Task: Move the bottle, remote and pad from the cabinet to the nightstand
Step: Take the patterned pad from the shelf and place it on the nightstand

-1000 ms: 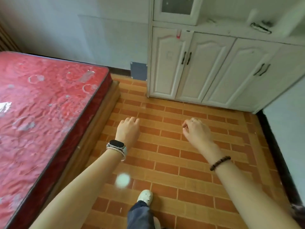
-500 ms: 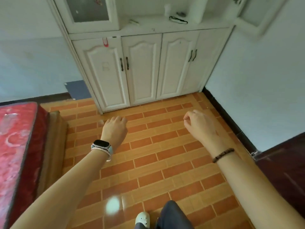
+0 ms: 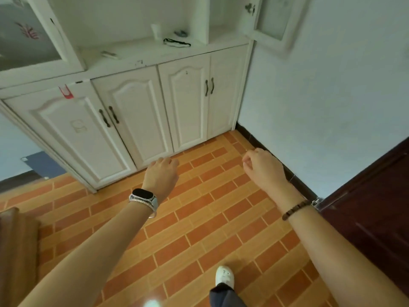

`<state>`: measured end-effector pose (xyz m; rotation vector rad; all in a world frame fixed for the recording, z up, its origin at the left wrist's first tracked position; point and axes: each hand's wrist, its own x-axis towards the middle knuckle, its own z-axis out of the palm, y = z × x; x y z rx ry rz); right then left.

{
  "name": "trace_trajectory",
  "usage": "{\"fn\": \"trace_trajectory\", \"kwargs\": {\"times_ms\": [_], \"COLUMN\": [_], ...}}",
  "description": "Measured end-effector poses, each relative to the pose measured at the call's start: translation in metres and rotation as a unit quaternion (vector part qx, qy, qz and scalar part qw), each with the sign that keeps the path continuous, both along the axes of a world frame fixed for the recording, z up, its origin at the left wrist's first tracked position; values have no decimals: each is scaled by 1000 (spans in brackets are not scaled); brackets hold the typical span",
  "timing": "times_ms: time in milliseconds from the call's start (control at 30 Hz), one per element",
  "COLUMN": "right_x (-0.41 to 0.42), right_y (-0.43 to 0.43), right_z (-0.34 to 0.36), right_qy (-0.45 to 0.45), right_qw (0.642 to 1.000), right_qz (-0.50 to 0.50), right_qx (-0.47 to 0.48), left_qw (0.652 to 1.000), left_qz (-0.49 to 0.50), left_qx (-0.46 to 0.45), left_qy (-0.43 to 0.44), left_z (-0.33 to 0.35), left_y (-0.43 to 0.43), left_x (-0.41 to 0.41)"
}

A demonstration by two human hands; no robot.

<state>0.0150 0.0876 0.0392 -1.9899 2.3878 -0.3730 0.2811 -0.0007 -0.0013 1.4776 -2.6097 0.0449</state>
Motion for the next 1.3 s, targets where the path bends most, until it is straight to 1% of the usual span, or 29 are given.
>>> {"fn": "trace_trajectory", "kwargs": {"times_ms": [233, 533, 767, 967, 1133, 1300], "right_x": [-64, -120, -153, -185, -213, -248], "right_y": [-55, -137, -230, -310, -355, -401], "right_z": [7, -1, -7, 7, 7, -2], "right_qy": [-6, -26, -19, -25, -24, -23], "right_qw": [1000, 999, 999, 999, 999, 999], "right_qz": [5, -7, -18, -41, -48, -33], "right_qx": [0, 18, 22, 10, 0, 3], "left_qw": [1000, 999, 997, 996, 994, 994], "left_qz": [3, -36, -64, -75, -92, -94], "left_qx": [-18, -18, -35, -47, -51, -57], "left_qy": [12, -15, -17, 12, 34, 26], "left_z": [7, 1, -1, 17, 25, 19], "left_y": [-58, -141, -241, -336, -385, -428], "left_x": [-75, -139, -180, -216, -247, -278]}}
